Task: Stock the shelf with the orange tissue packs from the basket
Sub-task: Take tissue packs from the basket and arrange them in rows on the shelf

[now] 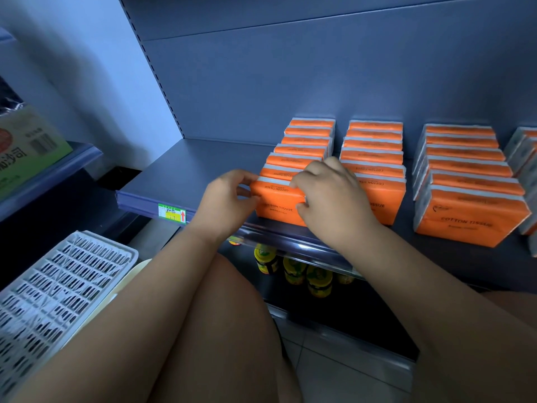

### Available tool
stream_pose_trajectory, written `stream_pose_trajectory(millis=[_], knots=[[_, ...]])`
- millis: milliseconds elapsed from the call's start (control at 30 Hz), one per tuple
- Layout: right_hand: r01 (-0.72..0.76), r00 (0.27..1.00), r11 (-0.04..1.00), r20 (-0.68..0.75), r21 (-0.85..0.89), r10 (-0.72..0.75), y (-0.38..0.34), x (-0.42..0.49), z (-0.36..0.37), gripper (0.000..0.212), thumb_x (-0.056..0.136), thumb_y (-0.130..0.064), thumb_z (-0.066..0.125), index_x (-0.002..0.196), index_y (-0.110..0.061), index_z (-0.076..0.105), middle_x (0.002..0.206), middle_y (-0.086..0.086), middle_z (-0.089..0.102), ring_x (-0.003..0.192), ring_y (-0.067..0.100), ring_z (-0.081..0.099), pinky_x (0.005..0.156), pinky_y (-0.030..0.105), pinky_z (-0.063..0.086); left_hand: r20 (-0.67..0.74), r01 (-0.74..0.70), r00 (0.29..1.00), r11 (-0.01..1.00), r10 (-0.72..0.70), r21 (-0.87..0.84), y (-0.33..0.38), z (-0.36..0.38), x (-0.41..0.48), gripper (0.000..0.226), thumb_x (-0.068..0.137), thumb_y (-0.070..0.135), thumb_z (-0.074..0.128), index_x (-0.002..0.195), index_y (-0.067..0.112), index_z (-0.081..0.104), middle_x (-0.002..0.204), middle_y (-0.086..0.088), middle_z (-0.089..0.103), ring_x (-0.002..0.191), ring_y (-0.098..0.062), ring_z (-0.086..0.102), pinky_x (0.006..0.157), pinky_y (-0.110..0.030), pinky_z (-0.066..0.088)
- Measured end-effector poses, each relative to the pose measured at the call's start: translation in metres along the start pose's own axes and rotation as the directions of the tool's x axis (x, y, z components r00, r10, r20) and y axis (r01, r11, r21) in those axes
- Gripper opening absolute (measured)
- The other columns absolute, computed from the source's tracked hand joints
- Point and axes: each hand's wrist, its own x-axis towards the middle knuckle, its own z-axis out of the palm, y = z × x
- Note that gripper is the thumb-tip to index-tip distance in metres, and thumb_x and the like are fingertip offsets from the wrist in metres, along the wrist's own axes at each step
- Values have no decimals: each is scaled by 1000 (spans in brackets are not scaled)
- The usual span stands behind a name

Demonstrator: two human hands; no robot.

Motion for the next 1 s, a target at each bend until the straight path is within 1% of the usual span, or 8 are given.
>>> stream_pose_trajectory(millis=[300, 467, 567, 667, 733, 800, 867, 1000], knots=[[-39, 998, 997, 51, -71, 43, -7, -2, -3, 30, 82, -17, 74, 112, -19, 71, 113, 1, 63, 113, 30, 52, 91, 43, 43, 8, 33, 999, 999, -33, 10, 4, 1, -1, 27, 93, 5, 69, 115, 19, 69, 105, 8, 70, 93, -2, 68, 71, 1, 45], [-49, 996, 997, 76, -52, 53, -9, -5, -6, 33, 90, -29, 67, 122, -21, 67, 122, 0, 61, 121, 27, 50, 98, 42, 42, 20, 39, 999, 999, -39, 5, 5, -1, -4, 29, 95, 4, 66, 110, 29, 65, 102, 15, 67, 92, 5, 65, 72, 2, 44], [-59, 997, 998, 47, 16, 59, -13, -7, -8, 42, 95, -40, 61, 132, -21, 62, 131, 0, 61, 126, 26, 50, 102, 43, 41, -3, 29, 1000, 998, -28, 61, 5, -2, -8, 26, 96, 9, 65, 119, 21, 68, 111, 9, 71, 102, -9, 68, 85, -10, 50], [-84, 996, 986, 17, 145, 83, -24, -7, -13, 52, 100, -46, 53, 145, -21, 53, 142, -1, 57, 130, 25, 50, 107, 42, 40, -101, -44, 992, 956, 76, 291, 9, -6, -20, 37, 99, 24, 62, 134, 15, 64, 130, -3, 69, 117, -23, 64, 93, -33, 51], [-110, 993, 957, 3, 270, 114, -34, -7, -19, 54, 102, -48, 47, 149, -21, 49, 147, -2, 55, 134, 23, 48, 111, 40, 39, -204, -85, 962, 909, 182, 408, 15, -13, -33, 40, 99, 28, 59, 135, 13, 63, 134, -7, 67, 121, -30, 62, 94, -40, 51], [-121, 990, 915, -21, 384, 140, -46, -7, -27, 55, 103, -49, 43, 150, -21, 49, 150, -3, 53, 138, 20, 45, 114, 40, 38, -306, -102, 915, 885, 262, 454, 17, -23, -47, 47, 97, 31, 56, 137, 7, 60, 140, -11, 63, 131, -36, 55, 106, -42, 46], [-107, 990, 893, -40, 438, 138, -65, -7, -35, 55, 103, -49, 43, 150, -20, 49, 151, -2, 52, 140, 18, 42, 115, 40, 37, -391, -48, 882, 876, 263, 481, 11, -36, -67, 57, 97, 34, 54, 144, 3, 53, 149, -15, 55, 146, -40, 40, 119, -44, 34], [33, 998, 878, -58, 477, -5, -124, -10, -45, 59, 103, -47, 44, 150, -11, 49, 150, 6, 53, 140, 24, 44, 115, 38, 36, -512, 148, 843, 843, 166, 517, -21, -60, -131, 70, 98, 40, 53, 154, 0, 40, 161, -18, 40, 155, -39, 24, 126, -49, 24]])
